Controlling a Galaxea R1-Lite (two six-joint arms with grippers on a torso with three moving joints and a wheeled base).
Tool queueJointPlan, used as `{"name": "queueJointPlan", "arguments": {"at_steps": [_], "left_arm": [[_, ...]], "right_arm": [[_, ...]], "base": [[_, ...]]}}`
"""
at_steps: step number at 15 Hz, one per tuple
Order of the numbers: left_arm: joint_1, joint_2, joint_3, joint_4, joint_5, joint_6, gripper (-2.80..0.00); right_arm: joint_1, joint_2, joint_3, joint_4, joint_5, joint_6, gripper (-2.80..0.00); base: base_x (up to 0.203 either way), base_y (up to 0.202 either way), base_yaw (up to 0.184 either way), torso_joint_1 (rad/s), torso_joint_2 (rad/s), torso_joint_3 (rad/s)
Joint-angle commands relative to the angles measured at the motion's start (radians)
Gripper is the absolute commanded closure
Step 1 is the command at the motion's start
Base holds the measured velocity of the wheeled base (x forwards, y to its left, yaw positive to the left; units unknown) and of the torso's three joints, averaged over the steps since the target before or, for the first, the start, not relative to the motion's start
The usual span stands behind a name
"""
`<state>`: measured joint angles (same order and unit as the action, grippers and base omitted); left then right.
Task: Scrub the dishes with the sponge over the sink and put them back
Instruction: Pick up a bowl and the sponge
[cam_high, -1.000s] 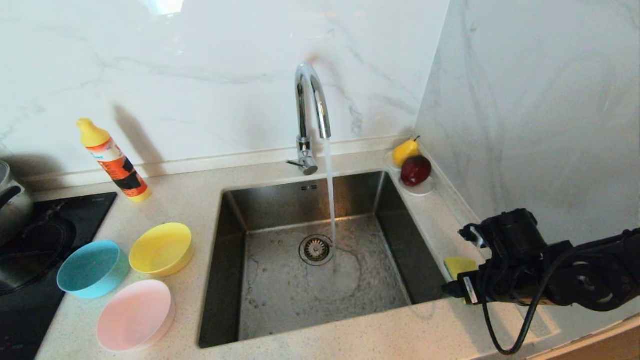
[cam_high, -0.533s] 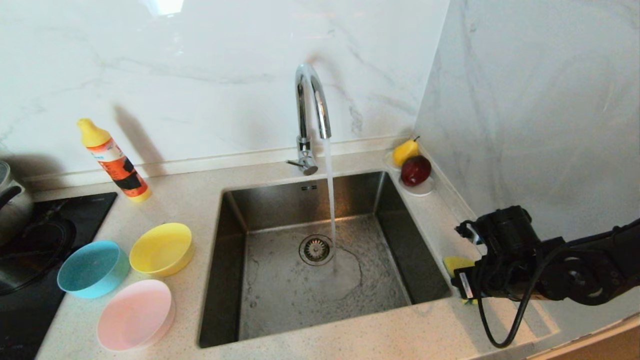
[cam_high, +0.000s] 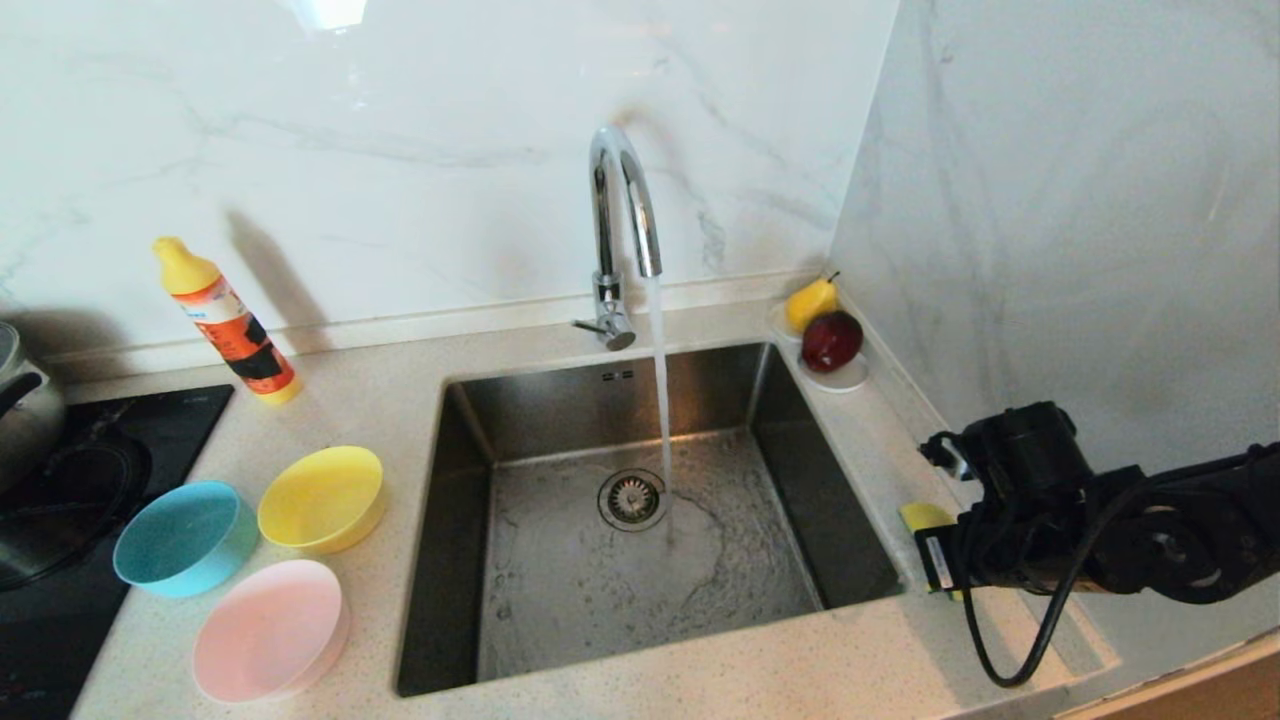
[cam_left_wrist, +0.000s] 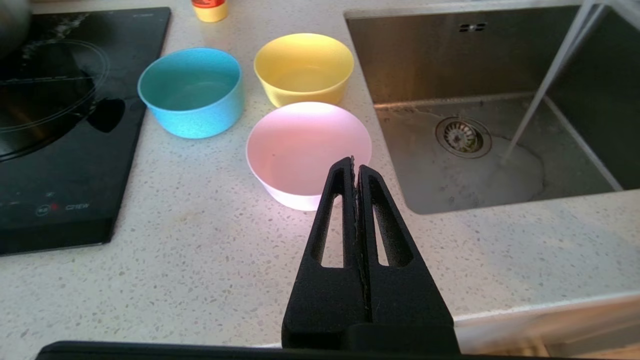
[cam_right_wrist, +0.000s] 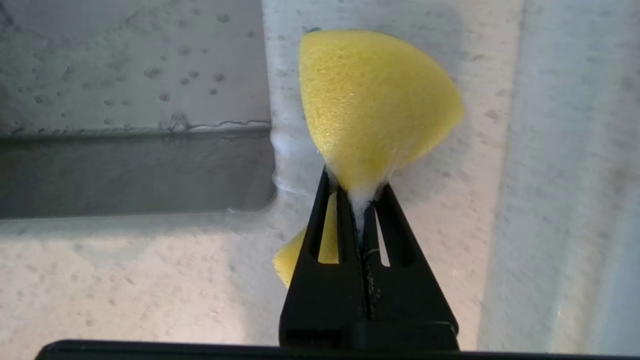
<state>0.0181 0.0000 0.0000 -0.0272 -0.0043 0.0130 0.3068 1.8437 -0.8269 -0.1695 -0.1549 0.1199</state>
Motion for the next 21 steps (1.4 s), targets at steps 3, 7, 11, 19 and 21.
{"name": "queueJointPlan", "arguments": {"at_steps": [3,7,11,19,21], "left_arm": [[0.0,0.002,0.014,0.0,0.0,0.0,0.0],[0.0,0.002,0.012,0.0,0.0,0.0,0.0],[0.0,0.002,0.012,0.0,0.0,0.0,0.0],[0.0,0.002,0.013,0.0,0.0,0.0,0.0],[0.0,0.002,0.012,0.0,0.0,0.001,0.0]], "right_arm": [[0.036,-0.158,0.0,0.082,0.004,-0.007,0.0],[0.133,-0.321,0.003,0.184,0.055,-0.011,0.0],[0.284,-0.469,0.003,0.309,0.069,-0.009,0.0],[0.372,-0.646,0.016,0.469,0.067,-0.004,0.0],[0.373,-0.661,-0.004,0.492,0.067,-0.004,0.0]], "base": [[0.0,0.0,0.0,0.0,0.0,0.0],[0.0,0.0,0.0,0.0,0.0,0.0],[0.0,0.0,0.0,0.0,0.0,0.0],[0.0,0.0,0.0,0.0,0.0,0.0],[0.0,0.0,0.0,0.0,0.0,0.0]]}}
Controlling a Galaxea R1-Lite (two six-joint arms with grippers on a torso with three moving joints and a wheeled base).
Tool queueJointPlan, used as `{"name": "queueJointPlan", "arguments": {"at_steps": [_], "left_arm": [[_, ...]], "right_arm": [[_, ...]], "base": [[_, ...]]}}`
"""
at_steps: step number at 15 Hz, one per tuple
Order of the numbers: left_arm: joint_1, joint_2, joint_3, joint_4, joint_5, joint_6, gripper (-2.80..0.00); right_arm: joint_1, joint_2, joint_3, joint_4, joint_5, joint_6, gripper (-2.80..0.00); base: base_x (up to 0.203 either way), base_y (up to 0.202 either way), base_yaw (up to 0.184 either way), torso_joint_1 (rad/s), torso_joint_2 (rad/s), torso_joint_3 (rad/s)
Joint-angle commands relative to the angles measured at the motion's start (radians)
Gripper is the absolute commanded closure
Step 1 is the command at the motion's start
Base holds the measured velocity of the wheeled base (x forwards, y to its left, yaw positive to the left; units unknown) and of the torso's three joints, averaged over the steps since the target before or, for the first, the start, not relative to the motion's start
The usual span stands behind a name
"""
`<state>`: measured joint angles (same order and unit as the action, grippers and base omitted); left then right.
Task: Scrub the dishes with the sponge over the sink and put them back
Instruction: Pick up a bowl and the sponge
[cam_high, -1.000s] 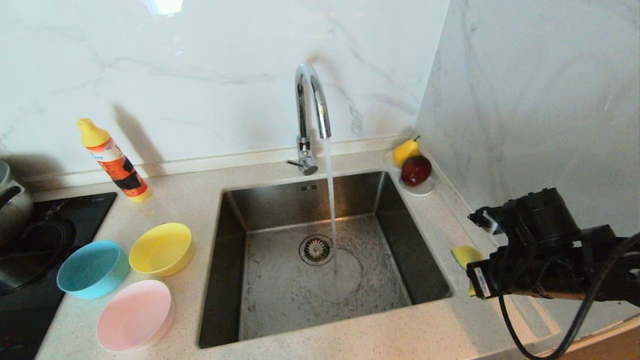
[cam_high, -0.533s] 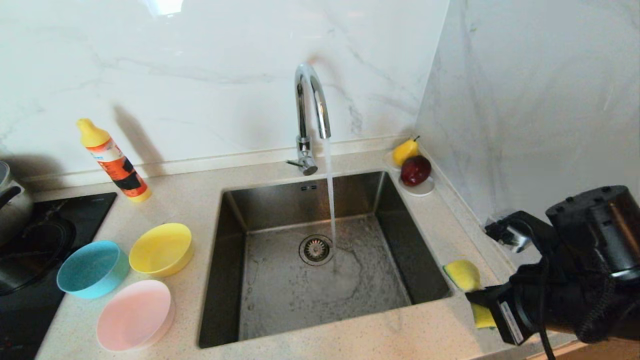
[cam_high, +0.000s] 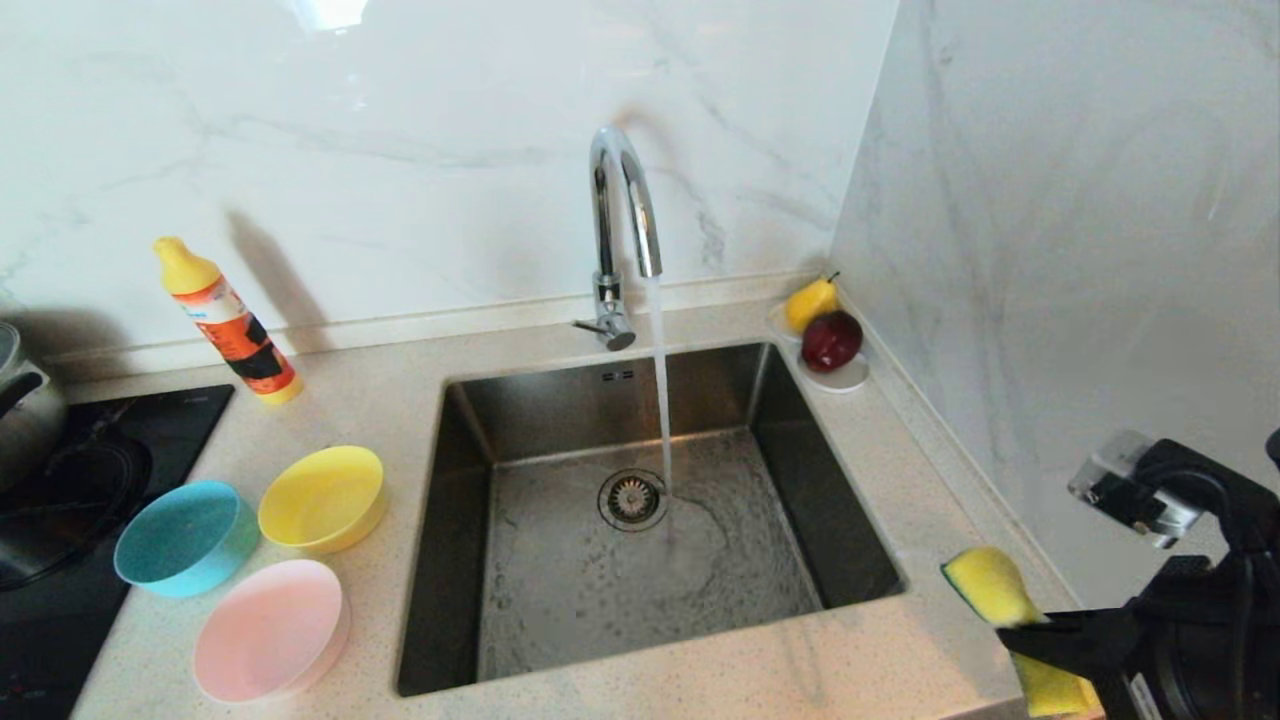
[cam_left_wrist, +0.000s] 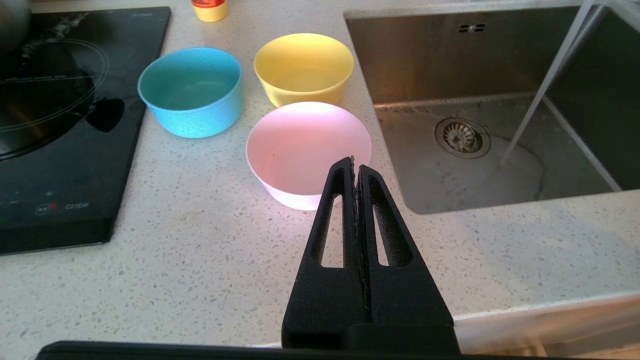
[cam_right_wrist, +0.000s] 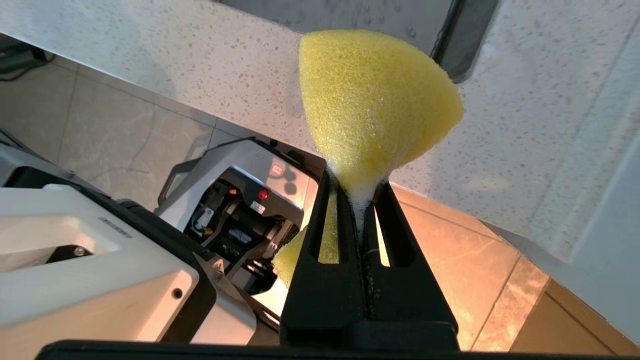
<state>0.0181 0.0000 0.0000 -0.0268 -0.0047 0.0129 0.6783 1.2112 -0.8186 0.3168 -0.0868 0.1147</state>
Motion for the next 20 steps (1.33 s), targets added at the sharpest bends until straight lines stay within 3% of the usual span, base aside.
{"name": "queueJointPlan", "arguments": {"at_steps": [1,11,13,15,17,20], "left_arm": [[0.0,0.002,0.012,0.0,0.0,0.001,0.0],[0.0,0.002,0.007,0.024,0.004,0.011,0.0],[0.0,0.025,-0.074,0.078,0.001,0.026,0.0],[0.001,0.12,-0.247,0.115,0.007,0.016,0.0],[0.003,0.265,-0.406,0.142,0.095,-0.007,0.0],[0.003,0.543,-0.614,0.149,0.314,-0.021,0.0]], "right_arm": [[0.001,-0.026,-0.026,0.021,0.001,0.0,0.0],[0.003,0.073,-0.039,0.013,0.018,0.03,0.0],[0.006,0.096,-0.059,0.013,0.017,0.035,0.0],[0.009,0.111,-0.088,0.015,0.016,0.035,0.0],[0.012,0.111,-0.113,0.022,0.012,0.036,0.0],[0.01,0.114,-0.116,0.022,0.01,0.037,0.0]], "base": [[0.0,0.0,0.0,0.0,0.0,0.0],[0.0,0.0,0.0,0.0,0.0,0.0],[0.0,0.0,0.0,0.0,0.0,0.0],[0.0,0.0,0.0,0.0,0.0,0.0],[0.0,0.0,0.0,0.0,0.0,0.0],[0.0,0.0,0.0,0.0,0.0,0.0]]}}
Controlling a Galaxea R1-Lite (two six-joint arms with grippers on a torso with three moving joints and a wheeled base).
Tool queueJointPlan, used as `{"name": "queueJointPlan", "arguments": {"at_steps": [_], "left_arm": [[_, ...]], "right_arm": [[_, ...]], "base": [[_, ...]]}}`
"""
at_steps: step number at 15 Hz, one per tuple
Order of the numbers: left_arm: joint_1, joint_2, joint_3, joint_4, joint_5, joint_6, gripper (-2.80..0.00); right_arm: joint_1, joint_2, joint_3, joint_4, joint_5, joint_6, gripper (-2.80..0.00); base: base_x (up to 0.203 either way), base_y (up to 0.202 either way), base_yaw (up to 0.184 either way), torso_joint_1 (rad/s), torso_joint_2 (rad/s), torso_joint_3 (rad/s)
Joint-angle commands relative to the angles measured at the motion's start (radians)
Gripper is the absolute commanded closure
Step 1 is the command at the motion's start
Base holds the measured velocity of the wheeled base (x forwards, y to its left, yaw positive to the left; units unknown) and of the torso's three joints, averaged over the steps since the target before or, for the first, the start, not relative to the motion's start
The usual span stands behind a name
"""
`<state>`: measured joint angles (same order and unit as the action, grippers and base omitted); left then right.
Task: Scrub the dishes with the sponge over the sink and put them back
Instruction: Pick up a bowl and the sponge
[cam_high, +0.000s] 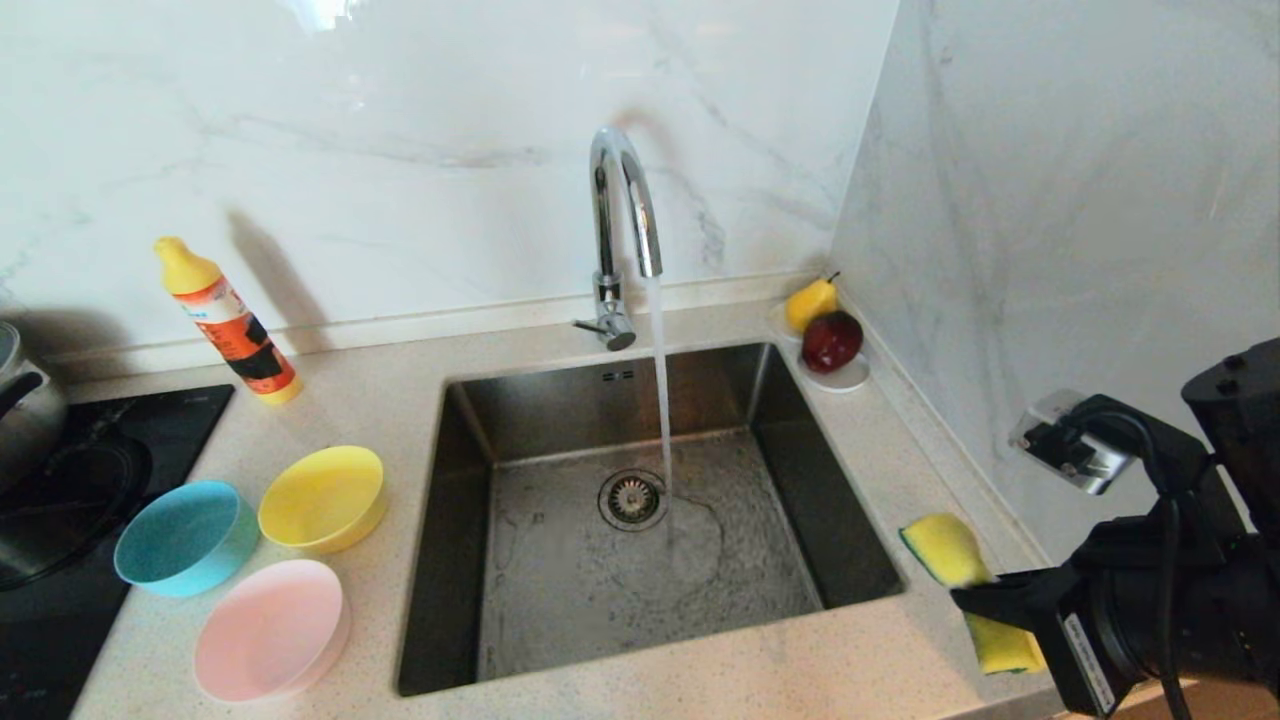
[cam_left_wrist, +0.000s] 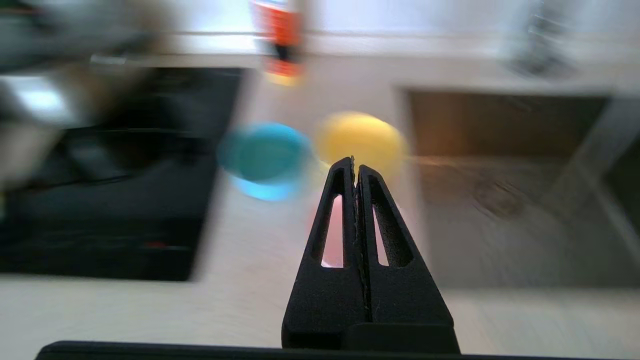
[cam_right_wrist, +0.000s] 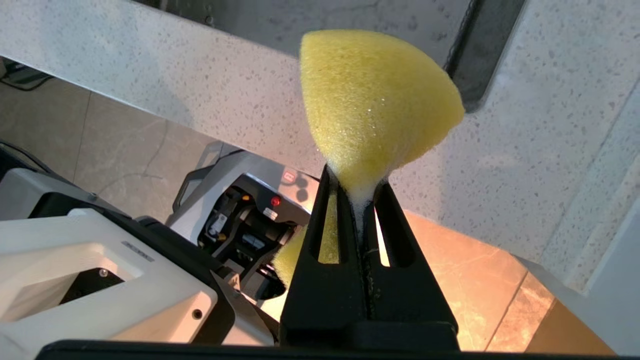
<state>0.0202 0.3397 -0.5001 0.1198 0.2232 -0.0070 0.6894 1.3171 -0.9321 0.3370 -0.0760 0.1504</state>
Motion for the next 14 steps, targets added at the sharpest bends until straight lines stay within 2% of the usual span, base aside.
{"name": "queueJointPlan", "arguments": {"at_steps": [1,5,8,9,11,14], "left_arm": [[0.002,0.277,-0.182,0.013,0.128,0.0,0.0],[0.018,0.605,-0.403,0.076,0.241,0.001,0.0],[0.1,0.874,-0.5,0.083,0.261,-0.001,0.0],[0.148,0.96,-0.527,0.082,0.231,-0.002,0.0],[0.296,1.078,-0.591,0.088,0.06,-0.012,0.0],[0.481,1.16,-0.637,0.124,-0.183,-0.034,0.0]], "right_arm": [[-0.001,0.008,-0.004,0.0,-0.001,0.001,0.0],[-0.008,0.014,-0.013,0.002,-0.005,0.001,0.0],[-0.009,0.03,-0.019,0.004,-0.005,0.003,0.0],[-0.01,0.035,-0.019,0.003,-0.004,0.003,0.0],[-0.01,0.047,-0.017,0.001,-0.002,0.005,0.0],[-0.01,0.062,-0.019,-0.006,-0.002,0.003,0.0]], "base": [[0.0,0.0,0.0,0.0,0.0,0.0],[0.0,0.0,0.0,0.0,0.0,0.0],[0.0,0.0,0.0,0.0,0.0,0.0],[0.0,0.0,0.0,0.0,0.0,0.0],[0.0,0.0,0.0,0.0,0.0,0.0],[0.0,0.0,0.0,0.0,0.0,0.0]]}}
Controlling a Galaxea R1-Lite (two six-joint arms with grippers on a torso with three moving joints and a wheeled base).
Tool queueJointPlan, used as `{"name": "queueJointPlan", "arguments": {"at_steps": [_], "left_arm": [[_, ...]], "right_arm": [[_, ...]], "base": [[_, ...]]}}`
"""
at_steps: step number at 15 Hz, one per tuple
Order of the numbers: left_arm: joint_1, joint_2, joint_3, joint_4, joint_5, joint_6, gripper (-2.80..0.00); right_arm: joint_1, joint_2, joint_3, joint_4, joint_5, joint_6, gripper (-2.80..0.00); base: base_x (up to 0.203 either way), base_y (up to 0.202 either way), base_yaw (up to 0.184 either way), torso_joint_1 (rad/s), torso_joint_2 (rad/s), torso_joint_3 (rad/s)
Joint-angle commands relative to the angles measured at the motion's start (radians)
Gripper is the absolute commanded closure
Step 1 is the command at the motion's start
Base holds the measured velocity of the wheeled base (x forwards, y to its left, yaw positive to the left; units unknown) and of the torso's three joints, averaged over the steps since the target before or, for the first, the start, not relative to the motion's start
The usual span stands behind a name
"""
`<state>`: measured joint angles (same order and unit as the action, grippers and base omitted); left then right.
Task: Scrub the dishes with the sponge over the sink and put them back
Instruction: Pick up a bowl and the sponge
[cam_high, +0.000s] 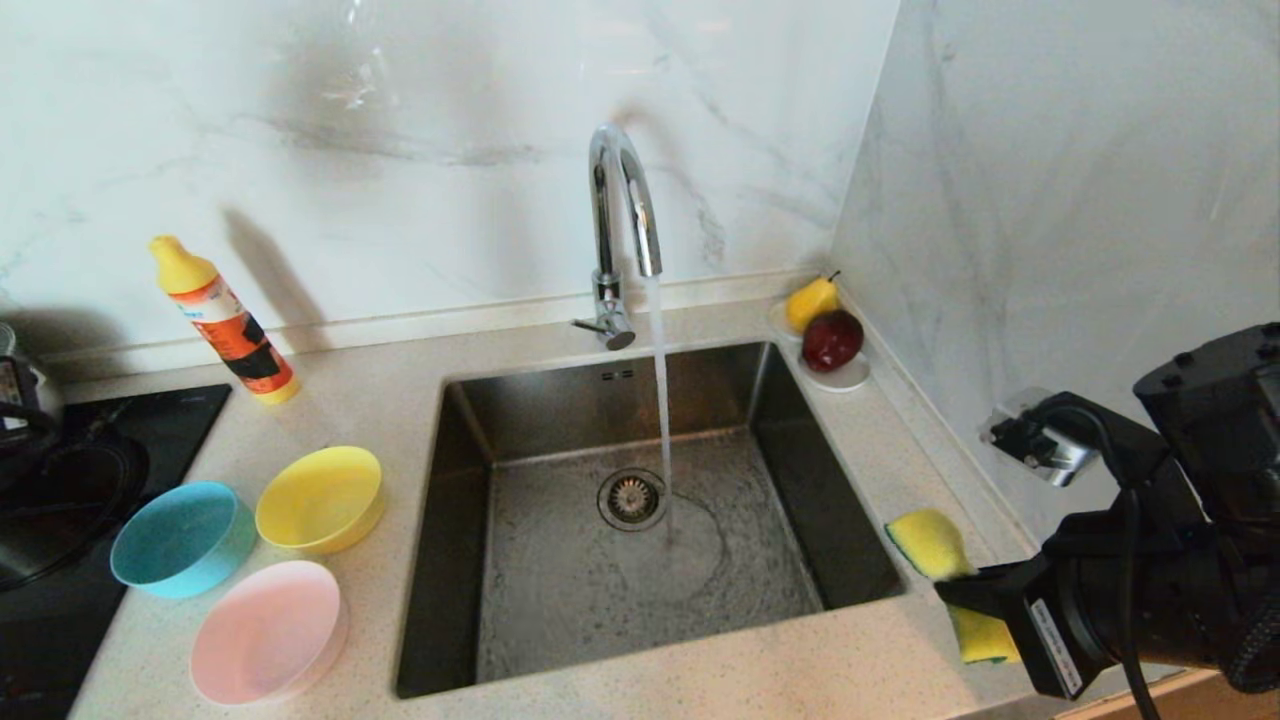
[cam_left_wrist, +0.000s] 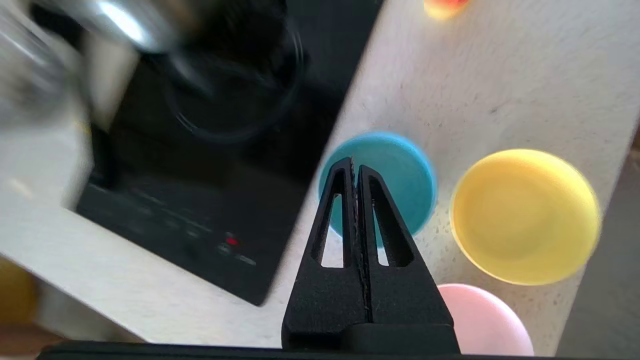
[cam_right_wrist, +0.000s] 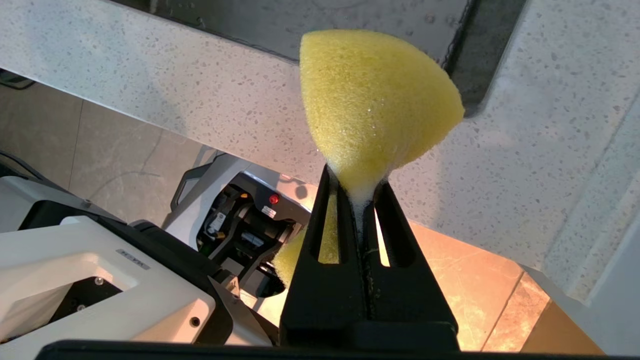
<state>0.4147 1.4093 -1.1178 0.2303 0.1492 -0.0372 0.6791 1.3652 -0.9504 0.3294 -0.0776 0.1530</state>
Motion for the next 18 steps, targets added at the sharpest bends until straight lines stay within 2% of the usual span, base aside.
{"name": "queueJointPlan", "arguments": {"at_steps": [1,2,3,4,5,6,13,18], "left_arm": [[0.147,0.106,-0.023,0.027,-0.213,-0.015,0.0],[0.203,0.123,-0.021,0.039,-0.303,-0.03,0.0],[0.247,0.141,-0.016,0.053,-0.363,-0.044,0.0],[0.278,0.164,-0.005,0.076,-0.403,-0.055,0.0],[0.29,0.174,0.013,0.086,-0.413,-0.058,0.0],[0.292,0.183,0.03,0.087,-0.413,-0.059,-2.8],[0.295,0.287,0.11,0.072,-0.413,-0.092,-2.8],[0.308,0.338,0.125,0.03,-0.408,-0.125,-2.8]], "right_arm": [[0.0,0.018,-0.001,0.002,0.0,0.0,0.0],[0.0,0.02,-0.001,0.002,0.001,0.0,0.0],[0.0,0.022,-0.001,0.0,-0.001,0.0,0.0],[-0.001,0.022,-0.002,0.002,0.0,0.002,0.0],[-0.001,0.023,-0.002,0.002,0.001,0.002,0.0],[-0.001,0.022,-0.002,0.002,0.001,0.002,0.0],[-0.001,0.025,-0.002,0.002,-0.001,0.002,0.0],[-0.004,0.029,-0.002,0.001,-0.001,0.002,0.0]], "base": [[0.0,0.0,0.0,0.0,0.0,0.0],[0.0,0.0,0.0,0.0,0.0,0.0],[0.0,0.0,0.0,0.0,0.0,0.0],[0.0,0.0,0.0,0.0,0.0,0.0],[0.0,0.0,0.0,0.0,0.0,0.0],[0.0,0.0,0.0,0.0,0.0,0.0],[0.0,0.0,0.0,0.0,0.0,0.0],[0.0,0.0,0.0,0.0,0.0,0.0]]}}
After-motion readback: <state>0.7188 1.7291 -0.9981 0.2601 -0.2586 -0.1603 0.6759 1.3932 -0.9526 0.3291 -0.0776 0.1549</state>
